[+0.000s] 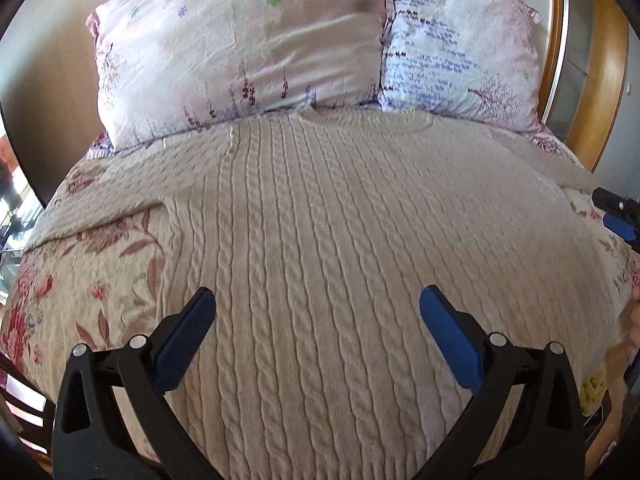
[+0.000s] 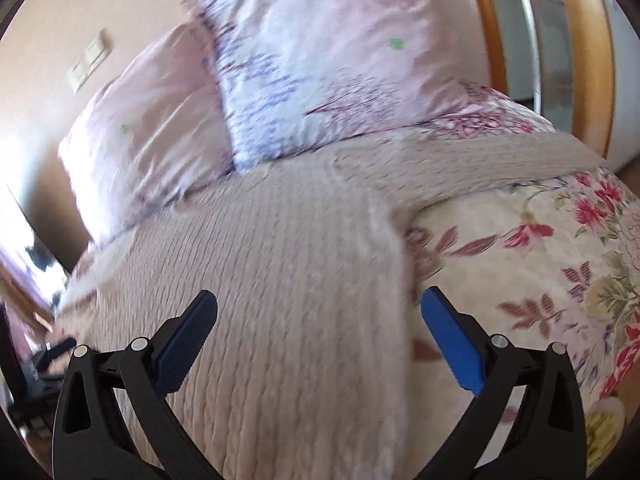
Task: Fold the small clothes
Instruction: 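Move the right tool to a sweater sleeve cuff and close on it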
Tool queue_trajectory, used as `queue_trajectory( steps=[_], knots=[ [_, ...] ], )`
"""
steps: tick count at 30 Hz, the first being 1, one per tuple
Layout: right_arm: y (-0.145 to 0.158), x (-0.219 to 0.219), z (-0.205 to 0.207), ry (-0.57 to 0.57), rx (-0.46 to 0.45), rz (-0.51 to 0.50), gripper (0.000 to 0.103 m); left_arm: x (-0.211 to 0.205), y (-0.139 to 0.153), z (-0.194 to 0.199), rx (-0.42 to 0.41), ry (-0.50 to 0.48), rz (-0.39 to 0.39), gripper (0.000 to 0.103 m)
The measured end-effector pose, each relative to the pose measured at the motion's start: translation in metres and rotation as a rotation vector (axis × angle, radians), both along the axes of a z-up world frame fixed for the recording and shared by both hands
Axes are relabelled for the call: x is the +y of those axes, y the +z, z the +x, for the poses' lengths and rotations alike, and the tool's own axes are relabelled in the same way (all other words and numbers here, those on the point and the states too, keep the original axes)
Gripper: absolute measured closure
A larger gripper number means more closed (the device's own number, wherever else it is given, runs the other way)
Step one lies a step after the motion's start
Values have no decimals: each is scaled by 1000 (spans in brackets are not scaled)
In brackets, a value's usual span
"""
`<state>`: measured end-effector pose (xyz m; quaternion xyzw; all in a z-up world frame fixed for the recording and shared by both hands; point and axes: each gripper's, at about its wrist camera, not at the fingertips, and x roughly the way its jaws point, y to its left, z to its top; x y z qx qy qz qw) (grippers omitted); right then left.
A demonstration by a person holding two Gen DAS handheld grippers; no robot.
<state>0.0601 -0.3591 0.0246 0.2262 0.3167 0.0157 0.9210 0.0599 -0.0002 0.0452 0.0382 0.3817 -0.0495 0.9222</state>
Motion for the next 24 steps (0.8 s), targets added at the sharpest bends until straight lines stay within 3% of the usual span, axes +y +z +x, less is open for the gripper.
queue_trajectory(
  steps=[2,5,8,14,18,20,24],
  knots=[
    [0,-46,19,-100,30,125,18,-1,10,10,-38,-18,-1,2],
    [-14,-108,45,-236,96,299,34,-5,19,34,-20,-20,18,2],
    [-30,-150,60,-355,145,384,40,-4,21,53,3,-53,-19,2],
    [-54,-192,69,-474,152,485,50,8,22,74,-48,-132,-233,2],
    [-57,-214,68,-554,129,483,61,7,19,88,-51,-110,-225,2],
    [-61,-222,68,-578,115,482,74,9,16,93,-50,-97,-211,2],
    [-65,-226,66,-585,97,438,88,20,12,101,-50,-88,-257,2]
  ],
)
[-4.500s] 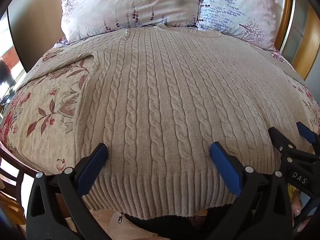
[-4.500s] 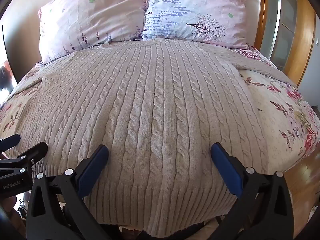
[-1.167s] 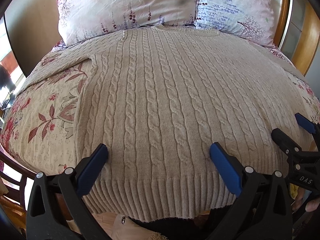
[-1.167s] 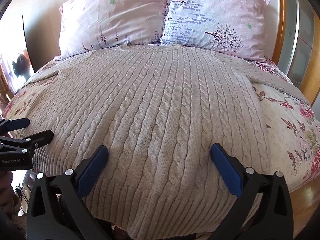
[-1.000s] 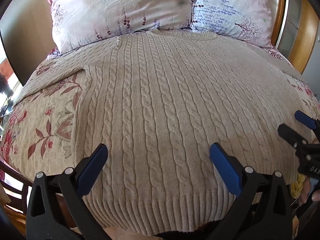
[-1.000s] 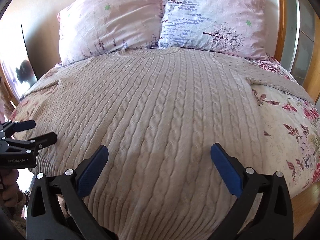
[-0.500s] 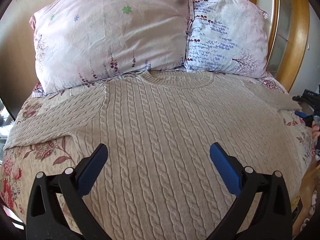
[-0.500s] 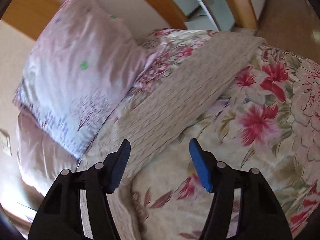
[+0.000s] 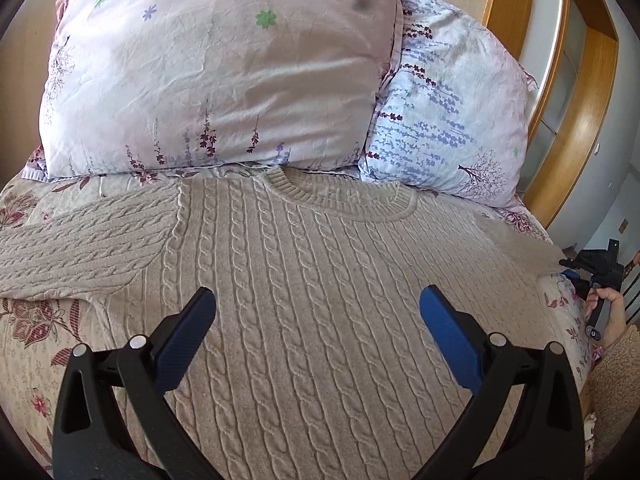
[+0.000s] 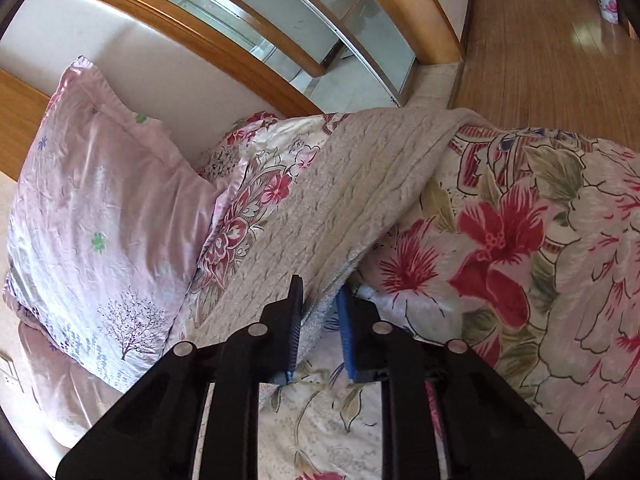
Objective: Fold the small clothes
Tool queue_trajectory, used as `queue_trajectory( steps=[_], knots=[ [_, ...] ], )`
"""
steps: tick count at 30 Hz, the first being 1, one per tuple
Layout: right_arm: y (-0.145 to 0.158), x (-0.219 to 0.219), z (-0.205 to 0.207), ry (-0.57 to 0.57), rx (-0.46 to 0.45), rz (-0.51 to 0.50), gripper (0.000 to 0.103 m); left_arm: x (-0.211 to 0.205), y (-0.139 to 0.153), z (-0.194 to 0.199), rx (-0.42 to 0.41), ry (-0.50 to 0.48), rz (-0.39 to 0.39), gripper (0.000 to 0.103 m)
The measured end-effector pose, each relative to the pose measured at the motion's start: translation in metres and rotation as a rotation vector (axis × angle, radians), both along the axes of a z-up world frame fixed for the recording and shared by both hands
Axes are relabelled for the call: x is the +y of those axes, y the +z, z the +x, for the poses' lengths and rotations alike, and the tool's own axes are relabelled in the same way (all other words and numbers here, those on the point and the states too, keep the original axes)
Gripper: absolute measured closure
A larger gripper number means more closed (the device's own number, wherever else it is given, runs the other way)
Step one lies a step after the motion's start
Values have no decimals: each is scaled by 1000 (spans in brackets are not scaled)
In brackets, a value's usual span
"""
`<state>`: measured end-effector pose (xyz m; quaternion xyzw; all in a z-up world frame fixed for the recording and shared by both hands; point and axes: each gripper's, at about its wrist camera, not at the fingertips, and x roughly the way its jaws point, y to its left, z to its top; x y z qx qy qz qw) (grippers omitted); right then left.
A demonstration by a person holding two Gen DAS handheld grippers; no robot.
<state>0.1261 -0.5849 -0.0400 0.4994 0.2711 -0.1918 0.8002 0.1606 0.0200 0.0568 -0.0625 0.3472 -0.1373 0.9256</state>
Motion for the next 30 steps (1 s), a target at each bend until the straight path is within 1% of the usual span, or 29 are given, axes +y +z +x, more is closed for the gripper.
queue_trajectory(
  steps=[2,4,6,9,11,13,16,18,19,22,24,25,26,27,29,30],
  knots=[
    [3,2,1,9,3,-29,91,3,0,3,-5,1,-9,2],
    [13,6,3,20,-10,-85,92,6,0,4,-11,8,-11,2],
    [29,16,8,35,-24,-160,93,10,1,4,-21,23,-14,2],
    [62,41,16,99,-74,-266,93,16,2,6,-16,34,-29,2],
    [86,68,23,174,-134,-331,93,21,2,7,-10,40,-52,2],
    [105,104,31,269,-196,-375,93,24,2,7,-8,45,-64,2],
    [119,166,43,442,-273,-396,93,26,2,5,-11,50,-72,2],
    [113,209,56,566,-279,-386,93,26,2,4,-8,49,-77,2],
    [105,231,63,635,-263,-374,93,26,2,3,-6,48,-79,2],
    [70,288,81,798,-153,-348,93,26,1,1,0,43,-81,2],
    [47,312,82,856,-71,-339,92,27,0,0,6,35,-83,2],
    [39,318,82,872,-48,-311,91,28,0,0,9,30,-84,2],
    [34,317,78,868,-44,-270,87,29,0,-1,9,25,-85,2],
    [33,311,74,854,-62,-218,83,31,0,-2,6,21,-85,2],
    [36,295,73,801,-93,-135,57,33,-1,-3,2,18,-84,2],
    [39,285,71,762,-110,-106,55,34,-1,-2,5,19,-89,2]
  ],
)
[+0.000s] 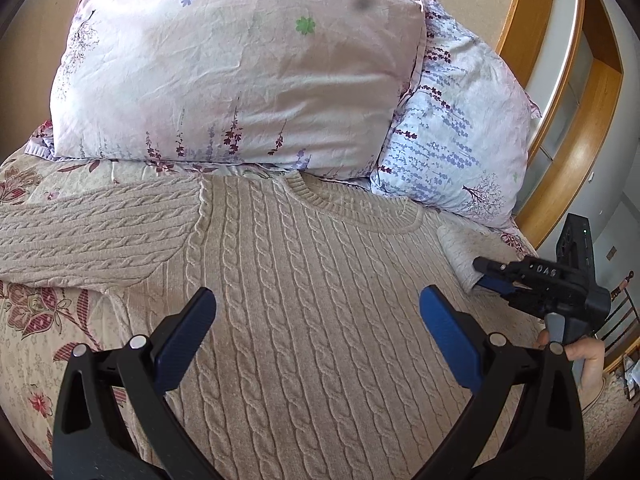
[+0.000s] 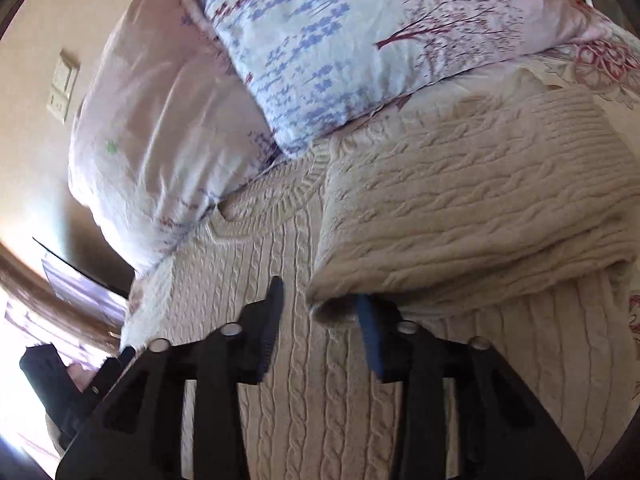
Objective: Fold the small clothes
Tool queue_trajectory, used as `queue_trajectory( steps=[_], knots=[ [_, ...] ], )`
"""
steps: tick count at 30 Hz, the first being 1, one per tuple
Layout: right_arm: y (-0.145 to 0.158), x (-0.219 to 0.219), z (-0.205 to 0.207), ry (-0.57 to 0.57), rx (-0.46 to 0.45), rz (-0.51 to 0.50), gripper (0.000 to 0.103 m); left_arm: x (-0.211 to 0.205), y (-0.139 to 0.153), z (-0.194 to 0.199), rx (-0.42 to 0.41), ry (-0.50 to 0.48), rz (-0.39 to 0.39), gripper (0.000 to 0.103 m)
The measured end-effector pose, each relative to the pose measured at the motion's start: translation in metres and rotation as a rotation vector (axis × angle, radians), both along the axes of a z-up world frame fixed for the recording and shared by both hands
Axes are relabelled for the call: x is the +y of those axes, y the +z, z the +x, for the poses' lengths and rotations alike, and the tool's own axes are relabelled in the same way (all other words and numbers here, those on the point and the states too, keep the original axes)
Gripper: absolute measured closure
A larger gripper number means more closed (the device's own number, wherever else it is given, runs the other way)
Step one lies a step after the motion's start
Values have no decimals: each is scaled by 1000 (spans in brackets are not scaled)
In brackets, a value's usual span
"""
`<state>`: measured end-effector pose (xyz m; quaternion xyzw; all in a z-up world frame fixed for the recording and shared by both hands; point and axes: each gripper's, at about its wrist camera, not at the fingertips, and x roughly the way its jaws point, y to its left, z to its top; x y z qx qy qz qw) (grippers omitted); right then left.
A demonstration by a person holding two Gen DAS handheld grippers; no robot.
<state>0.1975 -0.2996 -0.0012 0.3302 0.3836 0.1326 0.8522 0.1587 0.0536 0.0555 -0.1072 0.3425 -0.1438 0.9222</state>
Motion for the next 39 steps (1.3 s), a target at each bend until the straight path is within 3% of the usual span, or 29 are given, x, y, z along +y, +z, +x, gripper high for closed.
queue_trajectory(
  steps=[4,9,10,11,13,18,22,24,26,27,30,35,39],
  knots=[
    [9,-32,5,-137,14,57,55,7,-3,3,25,-7,-59,2],
    [6,-70,3,-328,41,31,58,19,-3,3,29,5,-99,2],
    [8,-72,4,-361,43,-18,75,22,-3,3,27,9,-103,2],
    [12,-71,7,-379,35,-89,83,25,-2,3,26,14,-107,2],
    [22,-60,13,-374,-8,-201,93,30,-1,3,26,21,-123,2],
    [64,7,24,-191,-183,-270,94,40,1,4,29,27,-176,6],
    [72,85,29,73,-250,-280,94,44,-1,9,57,19,-253,11],
    [58,122,33,248,-199,-273,82,43,-4,13,85,10,-292,16],
    [41,141,30,338,-131,-249,48,42,-7,18,111,-1,-325,20],
    [34,140,26,340,-108,-227,45,41,-9,21,125,-7,-338,22],
    [26,108,12,258,-57,-107,44,32,-15,31,175,-19,-345,29],
    [13,5,-24,-72,33,116,50,11,-33,61,293,-31,-372,48],
    [-12,-61,-46,-284,118,249,58,0,-48,85,377,15,-401,54]
  ],
)
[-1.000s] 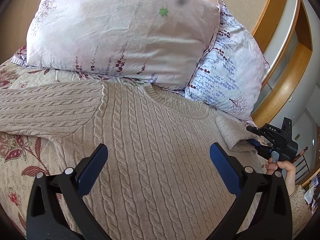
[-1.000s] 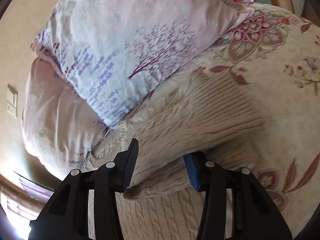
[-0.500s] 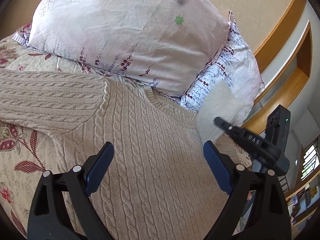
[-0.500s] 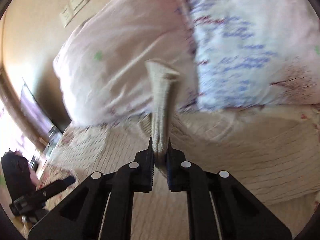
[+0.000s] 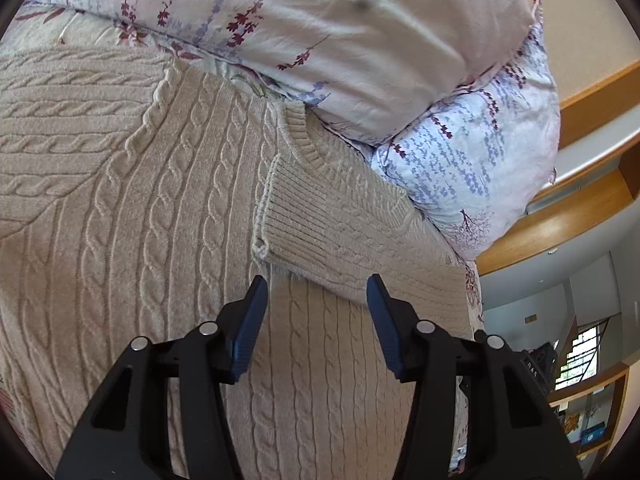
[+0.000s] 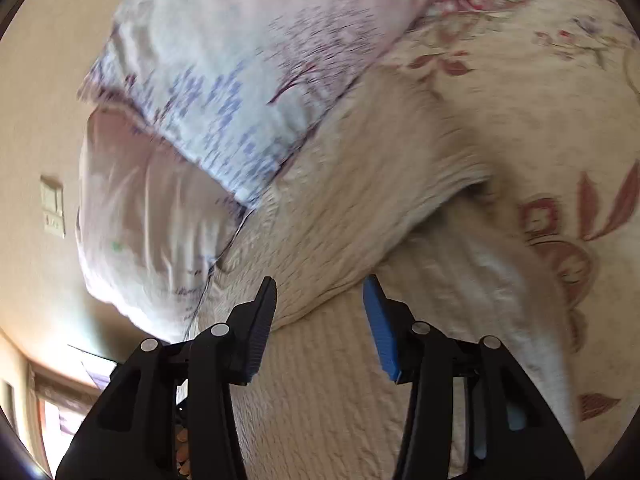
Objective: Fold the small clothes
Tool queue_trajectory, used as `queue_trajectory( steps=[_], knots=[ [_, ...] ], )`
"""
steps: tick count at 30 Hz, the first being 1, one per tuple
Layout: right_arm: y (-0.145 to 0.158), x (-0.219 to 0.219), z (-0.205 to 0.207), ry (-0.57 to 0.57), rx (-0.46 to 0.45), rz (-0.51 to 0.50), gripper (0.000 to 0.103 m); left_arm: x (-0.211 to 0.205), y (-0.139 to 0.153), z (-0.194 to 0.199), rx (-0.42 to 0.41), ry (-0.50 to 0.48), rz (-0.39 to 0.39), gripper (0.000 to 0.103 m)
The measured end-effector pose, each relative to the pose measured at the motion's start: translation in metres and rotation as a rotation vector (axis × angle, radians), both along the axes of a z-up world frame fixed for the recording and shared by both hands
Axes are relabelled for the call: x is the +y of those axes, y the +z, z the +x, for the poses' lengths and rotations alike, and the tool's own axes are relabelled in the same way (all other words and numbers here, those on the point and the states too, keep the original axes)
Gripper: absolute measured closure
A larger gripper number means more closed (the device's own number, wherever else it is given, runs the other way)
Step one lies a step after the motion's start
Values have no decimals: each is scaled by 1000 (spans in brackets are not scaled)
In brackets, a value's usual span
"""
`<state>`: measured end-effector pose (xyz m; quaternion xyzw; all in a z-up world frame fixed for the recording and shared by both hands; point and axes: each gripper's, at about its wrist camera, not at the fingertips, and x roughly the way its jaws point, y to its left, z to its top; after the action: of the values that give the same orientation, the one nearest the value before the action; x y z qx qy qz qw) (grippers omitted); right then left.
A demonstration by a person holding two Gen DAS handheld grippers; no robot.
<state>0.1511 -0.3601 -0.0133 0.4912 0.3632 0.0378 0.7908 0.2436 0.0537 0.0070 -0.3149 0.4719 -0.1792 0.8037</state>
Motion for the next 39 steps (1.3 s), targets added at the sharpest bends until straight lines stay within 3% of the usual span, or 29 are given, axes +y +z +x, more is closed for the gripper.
queue_trajectory(
  steps=[4,7,9,10,11,14,17,23,27,28,29,30,33,35,39],
  knots=[
    [-15,-28,0,-89,4,84,66,-4,-8,13,38,39,-17,65],
    [-13,-36,4,-140,-10,47,72,-6,-12,22,44,64,-17,80],
    [-12,-37,9,-159,-10,12,84,-7,-14,28,43,65,-12,94],
    [-12,-36,12,-160,-8,-4,92,-7,-13,30,29,63,-5,94],
    [-11,-34,14,-155,-16,-14,94,-6,-11,31,16,65,1,95],
    [2,-24,10,-122,-82,-59,94,2,3,26,-43,58,10,96],
    [13,-8,8,-62,-128,-90,95,19,14,17,-94,87,67,96],
    [-8,18,16,-7,-40,-132,95,46,-9,15,-12,122,104,96],
    [-13,17,8,-6,3,-137,92,46,-12,13,-13,114,114,91],
    [-11,18,4,6,7,-140,84,48,-11,11,-10,116,97,89],
    [-7,20,0,29,-5,-135,67,50,-9,9,-8,117,74,81],
    [-2,22,-5,47,-27,-134,62,54,-7,5,-11,118,57,71],
    [21,36,-14,92,-112,-210,60,71,4,-11,-50,129,44,54],
    [30,41,-8,109,-138,-245,55,88,11,-24,-74,143,40,49],
    [26,42,15,103,-105,-277,53,138,21,-57,-107,228,51,48]
  ],
)
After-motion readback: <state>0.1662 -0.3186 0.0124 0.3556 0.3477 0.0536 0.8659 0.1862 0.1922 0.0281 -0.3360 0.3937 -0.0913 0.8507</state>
